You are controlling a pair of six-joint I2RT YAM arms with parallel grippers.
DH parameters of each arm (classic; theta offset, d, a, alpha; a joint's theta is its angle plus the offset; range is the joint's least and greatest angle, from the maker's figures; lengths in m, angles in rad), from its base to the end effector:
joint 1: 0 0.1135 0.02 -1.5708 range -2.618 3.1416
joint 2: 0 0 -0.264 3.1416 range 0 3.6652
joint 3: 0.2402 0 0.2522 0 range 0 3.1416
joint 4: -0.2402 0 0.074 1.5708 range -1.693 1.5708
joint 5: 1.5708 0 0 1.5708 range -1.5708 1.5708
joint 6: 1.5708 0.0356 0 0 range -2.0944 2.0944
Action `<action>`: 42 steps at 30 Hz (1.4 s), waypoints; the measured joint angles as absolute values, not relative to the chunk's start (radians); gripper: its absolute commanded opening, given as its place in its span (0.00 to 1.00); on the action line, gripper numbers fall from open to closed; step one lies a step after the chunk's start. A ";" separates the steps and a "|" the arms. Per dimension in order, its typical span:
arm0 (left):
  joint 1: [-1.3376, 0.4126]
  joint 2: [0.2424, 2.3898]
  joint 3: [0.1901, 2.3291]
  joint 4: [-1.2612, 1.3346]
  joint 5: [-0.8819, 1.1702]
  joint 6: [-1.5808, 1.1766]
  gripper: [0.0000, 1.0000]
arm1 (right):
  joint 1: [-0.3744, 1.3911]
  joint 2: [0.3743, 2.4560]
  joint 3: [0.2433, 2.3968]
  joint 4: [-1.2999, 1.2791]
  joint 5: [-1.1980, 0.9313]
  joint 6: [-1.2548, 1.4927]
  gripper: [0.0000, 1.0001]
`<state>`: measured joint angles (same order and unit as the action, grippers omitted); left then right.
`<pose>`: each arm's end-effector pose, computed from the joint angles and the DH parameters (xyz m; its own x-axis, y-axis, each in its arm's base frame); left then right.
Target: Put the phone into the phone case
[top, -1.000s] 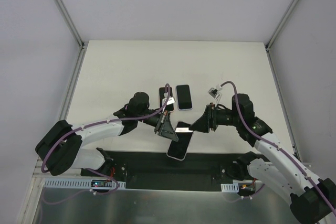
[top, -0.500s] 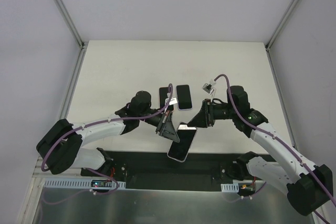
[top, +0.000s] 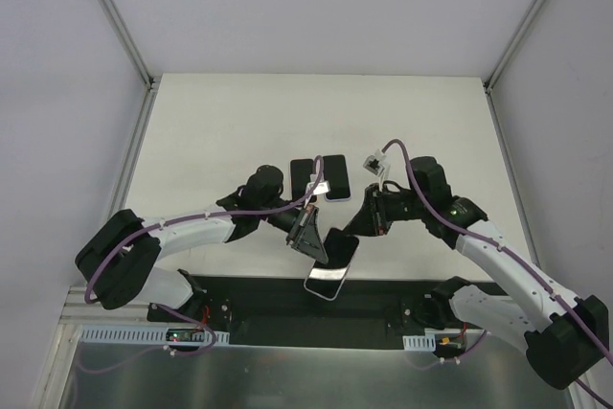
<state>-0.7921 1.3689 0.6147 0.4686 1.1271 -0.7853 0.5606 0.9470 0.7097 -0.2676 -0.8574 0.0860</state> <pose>0.1684 -0.2164 0.2230 -0.7863 0.3648 -0.4986 0.5066 -0.0812 -0.8583 0.1577 0.1308 0.2814 -0.4862 -0.2388 -0.8406 -0.8699 0.2237 0.4396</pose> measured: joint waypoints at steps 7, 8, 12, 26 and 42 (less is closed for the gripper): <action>-0.791 1.368 0.628 0.433 1.079 -0.780 0.00 | 0.577 0.937 0.717 -0.281 -0.802 0.134 0.71; -0.791 1.362 0.628 0.426 1.063 -0.780 0.00 | 0.578 0.928 0.717 -0.282 -0.793 0.149 0.73; -0.772 1.309 0.627 0.402 1.019 -0.786 0.00 | 0.576 0.862 0.712 -0.278 -0.733 0.215 0.82; -0.714 1.118 0.577 0.444 0.851 -0.876 0.00 | 0.575 0.786 0.571 -0.081 -0.728 0.462 0.75; -0.699 1.094 0.439 0.724 0.801 -1.086 0.00 | 0.594 0.824 0.541 0.109 -0.751 0.553 0.65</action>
<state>-0.6994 1.0943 0.4393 0.7242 0.8009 -1.0859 0.5938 0.8238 0.5411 0.1089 -0.7513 0.5533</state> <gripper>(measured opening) 0.088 0.684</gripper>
